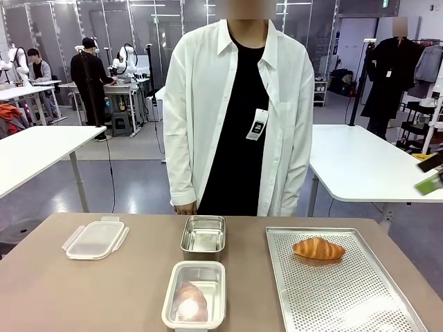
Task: Place the bread into the airtight container.
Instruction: Pick up a Butter Roll and place it into an empty Airtight Container.
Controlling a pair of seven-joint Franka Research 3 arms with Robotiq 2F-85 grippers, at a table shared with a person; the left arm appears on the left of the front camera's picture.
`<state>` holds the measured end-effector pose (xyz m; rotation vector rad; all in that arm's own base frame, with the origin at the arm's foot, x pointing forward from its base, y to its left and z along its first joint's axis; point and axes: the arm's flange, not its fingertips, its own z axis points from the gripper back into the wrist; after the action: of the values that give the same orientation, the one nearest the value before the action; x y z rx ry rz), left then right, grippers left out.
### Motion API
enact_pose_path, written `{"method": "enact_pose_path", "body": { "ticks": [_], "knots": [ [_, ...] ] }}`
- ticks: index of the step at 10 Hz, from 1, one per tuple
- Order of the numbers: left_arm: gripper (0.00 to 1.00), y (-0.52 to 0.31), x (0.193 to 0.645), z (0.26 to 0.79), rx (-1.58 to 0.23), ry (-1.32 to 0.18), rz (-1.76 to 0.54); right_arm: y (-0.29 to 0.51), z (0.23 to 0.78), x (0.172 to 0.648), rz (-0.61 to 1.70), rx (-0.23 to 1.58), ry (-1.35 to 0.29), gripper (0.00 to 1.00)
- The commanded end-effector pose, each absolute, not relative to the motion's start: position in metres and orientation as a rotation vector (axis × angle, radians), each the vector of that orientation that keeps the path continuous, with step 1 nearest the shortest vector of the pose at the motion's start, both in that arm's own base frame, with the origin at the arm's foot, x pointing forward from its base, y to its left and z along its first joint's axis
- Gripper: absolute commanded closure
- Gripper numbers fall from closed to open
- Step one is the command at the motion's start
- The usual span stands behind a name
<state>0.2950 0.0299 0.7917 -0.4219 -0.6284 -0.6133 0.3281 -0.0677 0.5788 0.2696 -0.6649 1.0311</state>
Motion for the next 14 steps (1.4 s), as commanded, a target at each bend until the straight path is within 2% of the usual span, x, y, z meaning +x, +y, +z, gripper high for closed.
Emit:
{"method": "enact_pose_path", "body": {
  "ticks": [1,4,7,8,14],
  "knots": [
    [0.00,0.030,0.294,0.793,-0.439,-0.633,-0.630,-0.036,0.541,0.340,1.196,0.179,-0.642,0.00],
    [0.00,0.030,0.294,0.793,-0.439,-0.633,-0.630,0.016,0.483,0.369,1.459,-0.015,-0.566,0.00],
    [0.00,0.030,0.294,0.793,-0.439,-0.633,-0.630,0.033,0.446,0.386,1.425,-0.033,-0.497,0.00],
    [0.00,0.030,0.294,0.793,-0.439,-0.633,-0.630,0.037,0.469,0.377,1.474,0.004,-0.509,0.00],
    [0.00,0.030,0.294,0.793,-0.439,-0.633,-0.630,0.037,0.470,0.378,1.479,-0.004,-0.519,0.00]
  ]
}}
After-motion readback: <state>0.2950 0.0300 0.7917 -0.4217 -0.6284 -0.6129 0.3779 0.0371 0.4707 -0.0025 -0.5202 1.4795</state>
